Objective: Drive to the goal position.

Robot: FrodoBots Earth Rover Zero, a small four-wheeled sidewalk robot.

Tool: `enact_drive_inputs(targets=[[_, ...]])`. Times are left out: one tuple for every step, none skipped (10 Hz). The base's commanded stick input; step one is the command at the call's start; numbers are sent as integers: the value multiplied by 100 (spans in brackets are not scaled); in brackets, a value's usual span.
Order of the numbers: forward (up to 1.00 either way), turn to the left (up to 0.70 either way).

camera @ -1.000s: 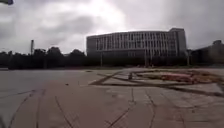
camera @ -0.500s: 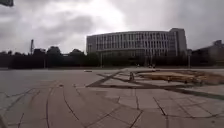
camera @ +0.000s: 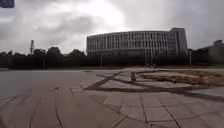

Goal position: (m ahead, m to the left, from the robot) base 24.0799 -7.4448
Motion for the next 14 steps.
enact_drive_inputs(targets=[[70,0],[70,0],[70,0],[70,0],[70,0],[70,0],[70,-2],[70,-1],[70,0],[70,0],[70,0],[70,0],[70,0],[70,0]])
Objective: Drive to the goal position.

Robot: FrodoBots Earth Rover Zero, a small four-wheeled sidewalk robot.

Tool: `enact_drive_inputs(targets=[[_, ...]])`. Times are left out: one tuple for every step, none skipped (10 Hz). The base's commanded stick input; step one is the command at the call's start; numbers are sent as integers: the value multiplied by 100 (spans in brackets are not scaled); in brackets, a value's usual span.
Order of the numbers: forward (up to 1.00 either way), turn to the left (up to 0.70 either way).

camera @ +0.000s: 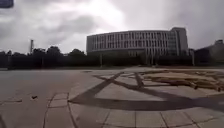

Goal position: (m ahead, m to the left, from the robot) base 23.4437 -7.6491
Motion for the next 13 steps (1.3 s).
enact_drive_inputs(targets=[[70,0],[70,0],[70,0],[70,0],[70,0],[70,0],[70,0],[70,0],[70,0],[70,0],[70,0],[70,0],[70,0]])
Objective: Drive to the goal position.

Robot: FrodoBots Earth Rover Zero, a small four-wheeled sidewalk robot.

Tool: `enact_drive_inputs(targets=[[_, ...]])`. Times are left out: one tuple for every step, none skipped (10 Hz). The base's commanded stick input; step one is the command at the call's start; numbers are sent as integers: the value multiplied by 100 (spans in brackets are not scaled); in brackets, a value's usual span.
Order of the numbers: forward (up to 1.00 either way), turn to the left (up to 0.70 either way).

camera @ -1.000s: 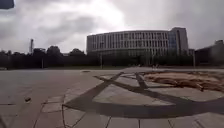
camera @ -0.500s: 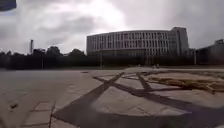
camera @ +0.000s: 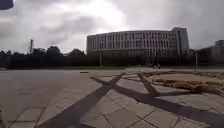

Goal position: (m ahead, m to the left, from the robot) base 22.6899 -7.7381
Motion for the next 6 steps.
enact_drive_inputs(targets=[[70,0],[70,0],[70,0],[70,0],[70,0],[70,0]])
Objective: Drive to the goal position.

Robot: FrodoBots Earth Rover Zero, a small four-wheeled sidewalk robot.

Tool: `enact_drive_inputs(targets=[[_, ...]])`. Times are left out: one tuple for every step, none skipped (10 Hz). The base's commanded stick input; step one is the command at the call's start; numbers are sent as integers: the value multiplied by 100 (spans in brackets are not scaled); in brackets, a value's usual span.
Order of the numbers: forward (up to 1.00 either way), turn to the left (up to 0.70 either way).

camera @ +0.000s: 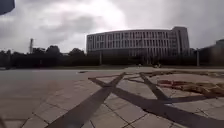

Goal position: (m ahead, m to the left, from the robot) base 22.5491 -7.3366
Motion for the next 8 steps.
enact_drive_inputs(targets=[[70,0],[70,-11],[70,-35],[70,-35],[70,-31],[70,-8],[70,0],[70,0]])
